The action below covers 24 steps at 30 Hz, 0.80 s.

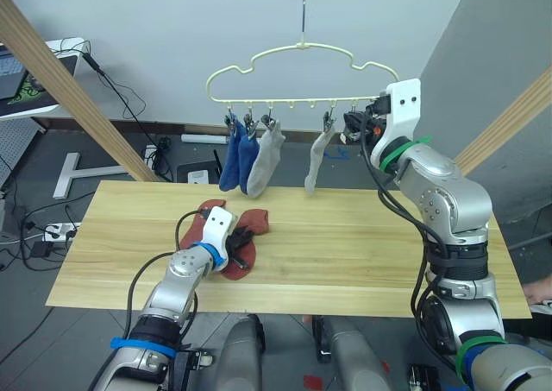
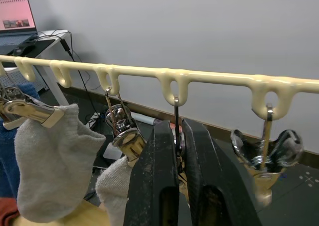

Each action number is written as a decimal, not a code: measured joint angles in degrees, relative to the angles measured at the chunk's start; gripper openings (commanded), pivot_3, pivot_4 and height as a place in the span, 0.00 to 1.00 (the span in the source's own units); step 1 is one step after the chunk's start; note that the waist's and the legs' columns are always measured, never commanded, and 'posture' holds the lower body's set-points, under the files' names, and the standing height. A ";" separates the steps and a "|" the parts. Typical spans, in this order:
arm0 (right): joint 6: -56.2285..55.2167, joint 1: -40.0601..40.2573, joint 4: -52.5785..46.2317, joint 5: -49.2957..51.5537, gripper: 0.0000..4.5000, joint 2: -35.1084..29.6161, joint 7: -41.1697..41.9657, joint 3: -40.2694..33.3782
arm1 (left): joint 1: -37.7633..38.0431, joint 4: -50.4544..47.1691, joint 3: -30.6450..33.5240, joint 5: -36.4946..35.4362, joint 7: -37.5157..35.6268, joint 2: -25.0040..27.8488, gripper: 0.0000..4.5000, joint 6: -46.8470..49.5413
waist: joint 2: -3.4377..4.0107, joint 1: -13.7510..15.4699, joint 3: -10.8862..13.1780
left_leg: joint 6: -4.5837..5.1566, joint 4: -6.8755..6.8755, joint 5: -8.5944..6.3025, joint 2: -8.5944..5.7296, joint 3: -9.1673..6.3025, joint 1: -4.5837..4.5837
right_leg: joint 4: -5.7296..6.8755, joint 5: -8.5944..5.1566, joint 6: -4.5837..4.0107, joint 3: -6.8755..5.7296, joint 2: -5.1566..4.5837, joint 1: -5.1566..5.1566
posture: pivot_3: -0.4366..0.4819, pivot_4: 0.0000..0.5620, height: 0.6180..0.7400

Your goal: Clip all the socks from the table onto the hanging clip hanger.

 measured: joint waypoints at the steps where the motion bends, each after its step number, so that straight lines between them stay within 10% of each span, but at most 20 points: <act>1: 1.37 -0.33 0.03 1.22 0.00 0.19 -0.09 -1.17 | 0.81 -2.18 -0.12 -0.78 -0.67 -0.55 0.00 0.16 | 0.00 0.05 0.00 | 0.00 0.00 0.00 -0.01 -0.01 -0.02 | -0.01 0.00 0.00 0.02 -0.02 0.00 | 0.41 0.55 1.00; 10: 33.43 -13.64 8.43 15.88 0.00 0.21 -3.50 -22.34 | 0.40 -25.79 -3.47 -4.61 -1.79 -7.62 0.00 -2.04 | -0.03 0.21 -0.01 | 0.01 0.14 0.00 -0.06 -0.04 -0.04 | -0.05 0.01 0.00 0.01 -0.07 0.15 | 0.40 0.56 1.00; 24: 44.89 -19.53 11.71 18.55 0.00 5.00 -11.57 -35.84 | -7.15 -22.83 -6.74 0.32 4.47 -13.56 0.00 -4.89 | -0.01 0.13 -0.02 | 0.02 0.13 -0.01 -0.09 -0.13 -0.07 | -0.11 0.01 0.02 -0.07 0.01 0.19 | 0.38 0.56 1.00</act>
